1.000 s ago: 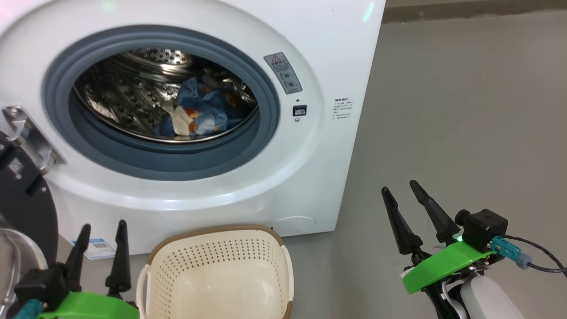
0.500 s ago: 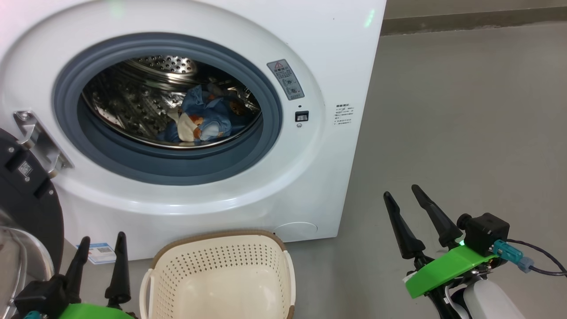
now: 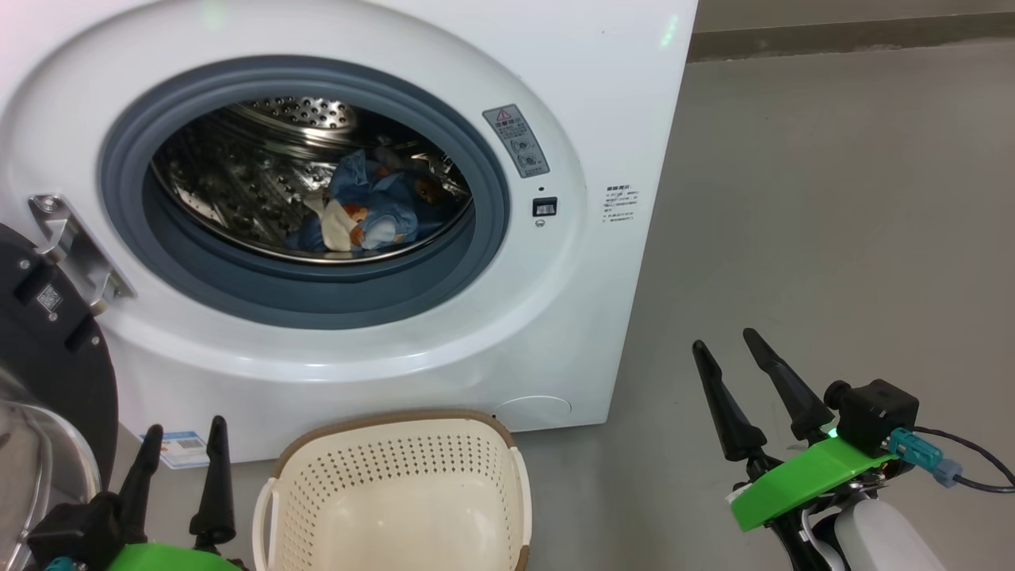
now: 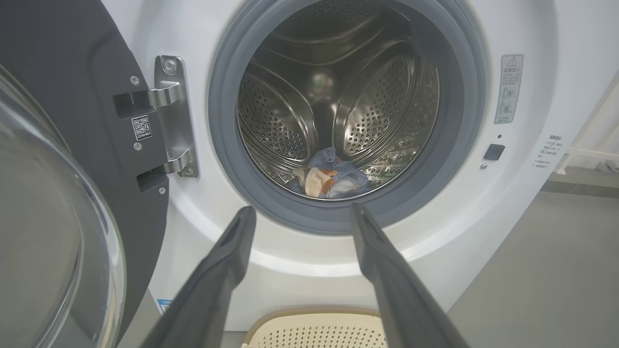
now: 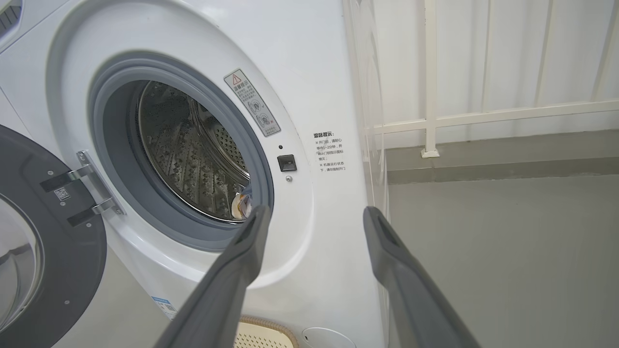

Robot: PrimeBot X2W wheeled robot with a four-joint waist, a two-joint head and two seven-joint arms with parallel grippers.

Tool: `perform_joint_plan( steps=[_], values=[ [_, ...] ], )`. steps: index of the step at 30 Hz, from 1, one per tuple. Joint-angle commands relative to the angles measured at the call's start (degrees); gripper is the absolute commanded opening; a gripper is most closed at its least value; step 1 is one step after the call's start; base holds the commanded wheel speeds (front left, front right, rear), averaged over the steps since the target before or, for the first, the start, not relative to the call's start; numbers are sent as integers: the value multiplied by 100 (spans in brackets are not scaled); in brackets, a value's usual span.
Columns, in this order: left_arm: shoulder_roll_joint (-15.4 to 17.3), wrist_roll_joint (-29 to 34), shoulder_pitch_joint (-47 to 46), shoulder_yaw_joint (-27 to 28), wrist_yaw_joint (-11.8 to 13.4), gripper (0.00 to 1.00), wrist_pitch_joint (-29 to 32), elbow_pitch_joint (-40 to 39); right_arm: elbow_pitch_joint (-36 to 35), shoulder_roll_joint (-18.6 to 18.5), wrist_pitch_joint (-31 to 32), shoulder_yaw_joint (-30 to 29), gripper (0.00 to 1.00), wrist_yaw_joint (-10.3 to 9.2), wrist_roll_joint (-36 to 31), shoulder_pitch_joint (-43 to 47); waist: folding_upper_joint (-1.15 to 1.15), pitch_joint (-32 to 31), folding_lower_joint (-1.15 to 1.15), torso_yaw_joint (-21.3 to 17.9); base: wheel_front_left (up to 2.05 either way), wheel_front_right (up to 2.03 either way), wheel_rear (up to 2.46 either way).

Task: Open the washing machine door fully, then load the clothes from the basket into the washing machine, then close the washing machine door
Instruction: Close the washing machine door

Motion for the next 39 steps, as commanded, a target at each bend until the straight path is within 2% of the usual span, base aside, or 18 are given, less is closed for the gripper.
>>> perform_joint_plan(
  steps=[1, 17, 31, 39],
  values=[
    [106, 5, -183, 244, -18, 100, -34, -99, -162, -27, -27, 84, 100, 9, -2, -28, 0, 10, 0, 10, 0, 0, 0],
    [48, 32, -164, 354, -51, 100, -35, -146, -145, -4, -27, 73, 100, 9, 7, -36, 0, 3, 0, 44, -12, 12, 0],
    [-8, 64, -141, 449, -144, 100, -36, -190, -135, 5, -27, 50, 100, 9, 23, -37, 0, 2, 0, 43, -136, 136, 0],
    [-37, 101, -125, 466, -173, 100, -36, -201, -152, 6, -27, 45, 100, 9, 28, -13, 0, -1, 0, 47, -53, 53, 0]
  ],
)
